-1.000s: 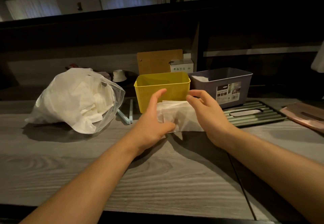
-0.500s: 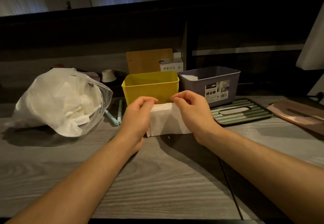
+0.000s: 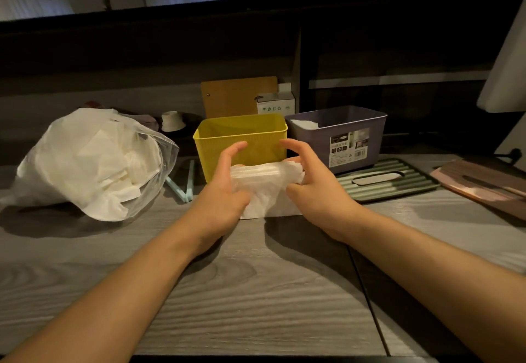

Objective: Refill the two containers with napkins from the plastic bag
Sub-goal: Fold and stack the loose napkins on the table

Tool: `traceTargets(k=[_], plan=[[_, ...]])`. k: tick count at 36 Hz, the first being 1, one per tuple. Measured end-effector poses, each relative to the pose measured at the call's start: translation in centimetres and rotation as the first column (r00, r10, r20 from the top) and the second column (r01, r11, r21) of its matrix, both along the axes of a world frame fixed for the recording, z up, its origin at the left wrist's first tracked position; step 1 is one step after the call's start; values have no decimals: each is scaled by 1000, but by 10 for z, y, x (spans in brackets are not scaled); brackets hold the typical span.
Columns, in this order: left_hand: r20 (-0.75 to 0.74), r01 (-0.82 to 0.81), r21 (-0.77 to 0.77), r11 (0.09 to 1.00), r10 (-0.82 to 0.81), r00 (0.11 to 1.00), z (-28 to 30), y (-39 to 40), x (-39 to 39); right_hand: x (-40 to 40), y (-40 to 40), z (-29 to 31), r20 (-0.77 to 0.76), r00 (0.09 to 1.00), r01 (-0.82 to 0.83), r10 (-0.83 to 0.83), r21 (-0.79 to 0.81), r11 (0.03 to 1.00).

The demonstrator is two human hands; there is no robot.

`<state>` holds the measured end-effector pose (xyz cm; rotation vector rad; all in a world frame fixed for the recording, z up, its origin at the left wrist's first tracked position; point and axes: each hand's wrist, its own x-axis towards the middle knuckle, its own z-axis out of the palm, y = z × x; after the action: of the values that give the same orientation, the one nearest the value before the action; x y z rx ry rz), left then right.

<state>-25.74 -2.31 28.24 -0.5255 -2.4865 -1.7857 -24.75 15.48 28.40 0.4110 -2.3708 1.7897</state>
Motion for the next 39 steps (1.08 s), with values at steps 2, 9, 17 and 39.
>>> traceTargets(k=[2,9,17,39], plan=[[-7,22,12,1000,-22,1000,1,3,2,3,-6,1,-16,1000,-22,22,-9,1000],[-73,-36,-37,999,33,997,-3,1,0,0,-1,1,16,1000,-3,2,101,995],[-55,-1,-24,1000,0,999,-4,-6,-1,-2,12,3,40,997,-75,67,228,971],[-44,-17,-44,999,15,999,-2,-5,1,-5,11,3,-33,997,-55,64,223,973]])
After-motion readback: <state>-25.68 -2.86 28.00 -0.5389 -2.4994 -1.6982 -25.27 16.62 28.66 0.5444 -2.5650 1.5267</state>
